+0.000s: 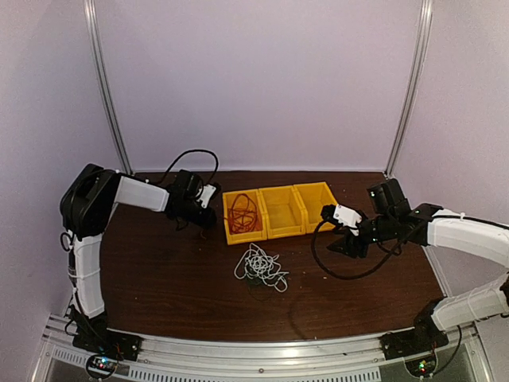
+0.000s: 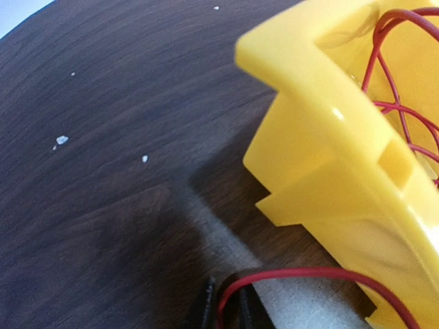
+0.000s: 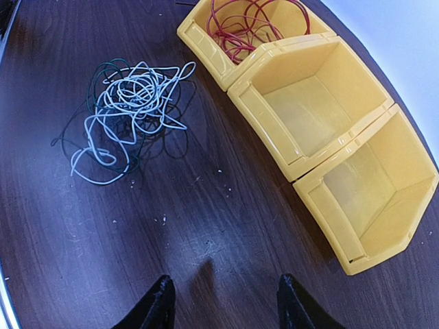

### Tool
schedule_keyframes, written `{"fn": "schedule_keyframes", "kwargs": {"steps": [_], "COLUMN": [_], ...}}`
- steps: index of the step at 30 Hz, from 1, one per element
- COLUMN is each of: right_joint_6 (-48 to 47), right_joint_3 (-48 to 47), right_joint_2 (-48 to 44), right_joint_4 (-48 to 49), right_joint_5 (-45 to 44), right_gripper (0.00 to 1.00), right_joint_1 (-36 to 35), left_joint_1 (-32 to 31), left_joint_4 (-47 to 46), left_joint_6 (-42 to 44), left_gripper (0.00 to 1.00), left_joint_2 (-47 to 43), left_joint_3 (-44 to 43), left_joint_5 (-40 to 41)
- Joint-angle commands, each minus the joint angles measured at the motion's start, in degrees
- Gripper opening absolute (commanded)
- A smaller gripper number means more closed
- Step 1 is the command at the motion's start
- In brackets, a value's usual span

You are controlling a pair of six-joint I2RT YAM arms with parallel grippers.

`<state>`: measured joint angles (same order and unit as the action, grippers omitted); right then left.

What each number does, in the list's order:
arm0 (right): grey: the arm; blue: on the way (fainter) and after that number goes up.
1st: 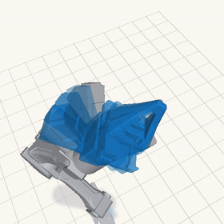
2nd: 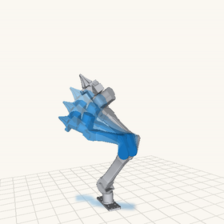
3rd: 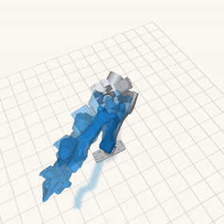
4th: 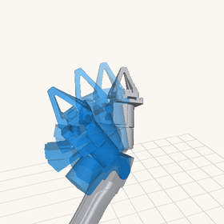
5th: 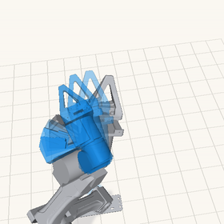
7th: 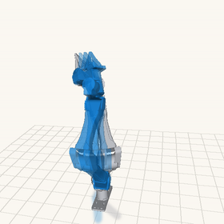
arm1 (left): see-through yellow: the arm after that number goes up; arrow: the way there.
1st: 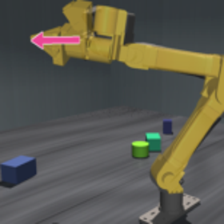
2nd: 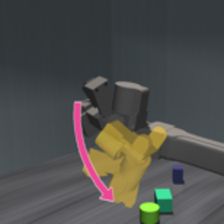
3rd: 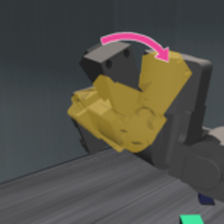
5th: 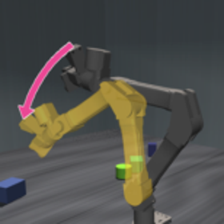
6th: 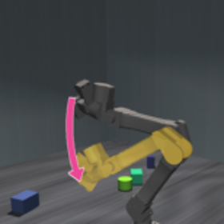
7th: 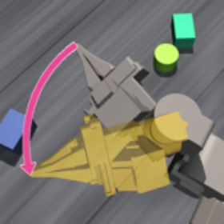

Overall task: Untangle the cables
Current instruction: Pick up the untangled cable from the center of the board, then place the untangled cable in the bin.

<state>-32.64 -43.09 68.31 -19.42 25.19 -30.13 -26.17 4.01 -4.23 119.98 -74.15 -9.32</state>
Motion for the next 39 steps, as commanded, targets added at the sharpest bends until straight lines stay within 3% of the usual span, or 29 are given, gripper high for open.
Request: {"fn": "schedule_keyframes", "kwargs": {"steps": [1, 2, 12, 18, 21, 26, 32, 39], "right_joint_6": [-0.1, -0.1, -0.3, -0.4, -0.6, -0.6, -0.5, -0.4], "right_joint_3": [0.8, 0.8, 0.9, 0.9, 1.0, 1.1, 1.2, 1.1], "right_joint_2": [0.4, 0.3, 0.1, 0.0, -0.3, -0.9, -1.7, -0.9], "right_joint_4": [0.9, 0.9, 1.1, 1.1, 1.2, 1.1, 1.1, 1.1], "right_joint_5": [-1.5, -1.6, -2.2, -2.5, -2.7, -3.2, -3.3, -2.0], "right_gripper": [0.51, 0.51, 0.51, 0.51, 0.51, 0.51, 0.51, 0.51], "right_joint_1": [0.2, 0.2, 0.2, 0.2, 0.2, 0.2, 0.3, 0.4], "left_joint_1": [-0.6, -0.6, -1.9, -3.3, -5.3, -9.8, -11.0, -11.2], "left_joint_4": [-4.4, -5.4, -9.3, -11.6, -12.3, -11.9, -13.6, -13.3], "left_joint_6": [2.4, 2.3, -3.0, -8.3, -11.5, -14.0, -20.4, -21.5], "left_gripper": [0.05, 0.00, 0.00, 0.00, 0.00, 0.00, 0.00, 0.00], "left_joint_2": [1.4, 0.6, -15.5, -20.9, -19.2, -12.7, -5.6, -0.9], "left_joint_3": [0.1, 0.5, 9.3, 9.6, 7.0, 1.2, -2.2, -5.2], "left_joint_5": [-1.2, -1.0, 3.6, 2.0, 0.4, 4.4, 5.2, 6.2]}}
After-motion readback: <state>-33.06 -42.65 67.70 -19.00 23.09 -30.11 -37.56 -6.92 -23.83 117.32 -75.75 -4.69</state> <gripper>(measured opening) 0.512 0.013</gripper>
